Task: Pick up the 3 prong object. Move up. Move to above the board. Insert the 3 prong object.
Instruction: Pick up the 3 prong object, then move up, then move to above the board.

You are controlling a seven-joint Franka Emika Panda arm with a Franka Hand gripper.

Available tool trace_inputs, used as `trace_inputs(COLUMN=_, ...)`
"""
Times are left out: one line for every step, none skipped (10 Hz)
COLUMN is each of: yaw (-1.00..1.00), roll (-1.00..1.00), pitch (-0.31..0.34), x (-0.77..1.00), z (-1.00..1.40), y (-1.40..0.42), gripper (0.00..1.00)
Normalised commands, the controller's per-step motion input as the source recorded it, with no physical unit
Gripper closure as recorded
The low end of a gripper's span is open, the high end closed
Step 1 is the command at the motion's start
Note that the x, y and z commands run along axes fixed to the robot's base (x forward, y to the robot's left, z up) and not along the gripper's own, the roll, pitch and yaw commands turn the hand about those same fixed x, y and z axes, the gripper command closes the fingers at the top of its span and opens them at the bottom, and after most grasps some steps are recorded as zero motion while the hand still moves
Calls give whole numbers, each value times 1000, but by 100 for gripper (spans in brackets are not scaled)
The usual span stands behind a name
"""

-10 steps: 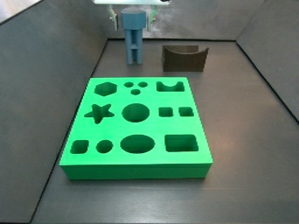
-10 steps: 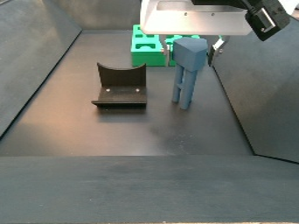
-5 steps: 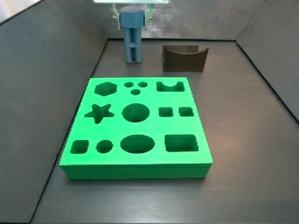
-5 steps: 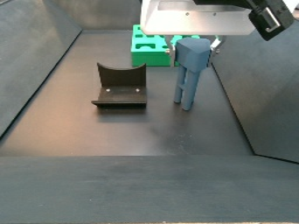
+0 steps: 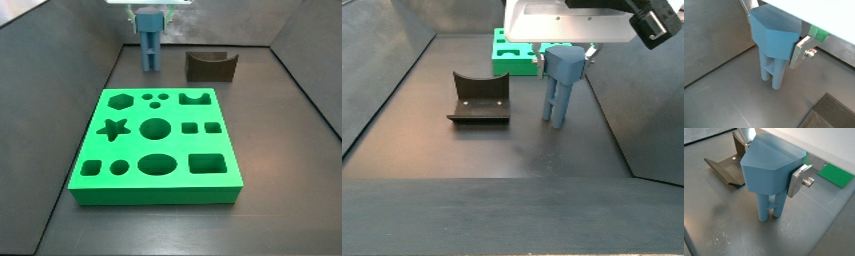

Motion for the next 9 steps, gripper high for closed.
trace_inputs(yaw=0, roll=0, pitch=0, x=0, z=0, y=0, gripper=100)
trace_inputs(yaw=0, roll=0, pitch=0, x=0, z=833, y=0, gripper=100)
trace_inputs(yaw=14, roll=-8, pitch=30, x=-5, z=763, y=-28, gripper=100)
trace_inputs(yaw=15, roll=-11, pitch=47, x=-4, z=646, y=-26, gripper=100)
trace_inputs(yaw=16, roll=-12, pitch=61, x=0, z=439, y=-16, gripper=100)
trace_inputs(yaw=15, roll=-12, pitch=63, x=7, z=329, y=-13, gripper=100)
trace_inputs(yaw=99, roll=107, pitch=-46, x=-385, z=1000, y=117, gripper=100)
trace_inputs(yaw=95, roll=108, pitch=-47, x=-399, z=1000, y=125, gripper=100)
trace_inputs(yaw=70, roll=112, pitch=-67, x=-388, z=1000, y=112, gripper=100)
